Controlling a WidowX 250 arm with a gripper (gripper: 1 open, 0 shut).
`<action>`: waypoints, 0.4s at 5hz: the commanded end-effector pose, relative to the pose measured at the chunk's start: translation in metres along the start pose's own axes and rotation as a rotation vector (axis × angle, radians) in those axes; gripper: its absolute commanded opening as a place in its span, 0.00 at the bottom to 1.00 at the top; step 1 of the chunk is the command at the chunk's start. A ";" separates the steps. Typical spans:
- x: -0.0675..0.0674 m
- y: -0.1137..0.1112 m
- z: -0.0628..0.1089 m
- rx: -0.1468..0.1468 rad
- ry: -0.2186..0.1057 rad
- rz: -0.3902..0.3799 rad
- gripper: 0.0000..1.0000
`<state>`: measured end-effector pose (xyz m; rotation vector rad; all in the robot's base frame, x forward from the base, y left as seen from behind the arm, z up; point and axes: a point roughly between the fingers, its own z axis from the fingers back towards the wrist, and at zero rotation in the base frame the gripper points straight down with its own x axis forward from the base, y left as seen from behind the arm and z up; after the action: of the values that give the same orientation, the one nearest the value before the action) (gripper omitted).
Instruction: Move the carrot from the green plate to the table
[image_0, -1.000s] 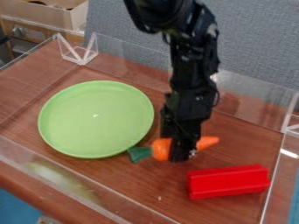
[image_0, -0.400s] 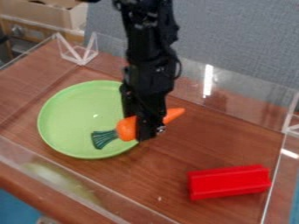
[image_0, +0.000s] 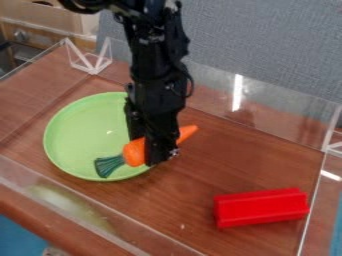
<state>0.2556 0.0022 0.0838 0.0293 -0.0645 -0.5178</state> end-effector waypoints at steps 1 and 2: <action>-0.006 0.008 0.017 0.039 -0.044 0.022 0.00; -0.010 0.010 0.023 0.060 -0.063 0.035 0.00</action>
<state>0.2487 0.0119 0.0974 0.0587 -0.1060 -0.4940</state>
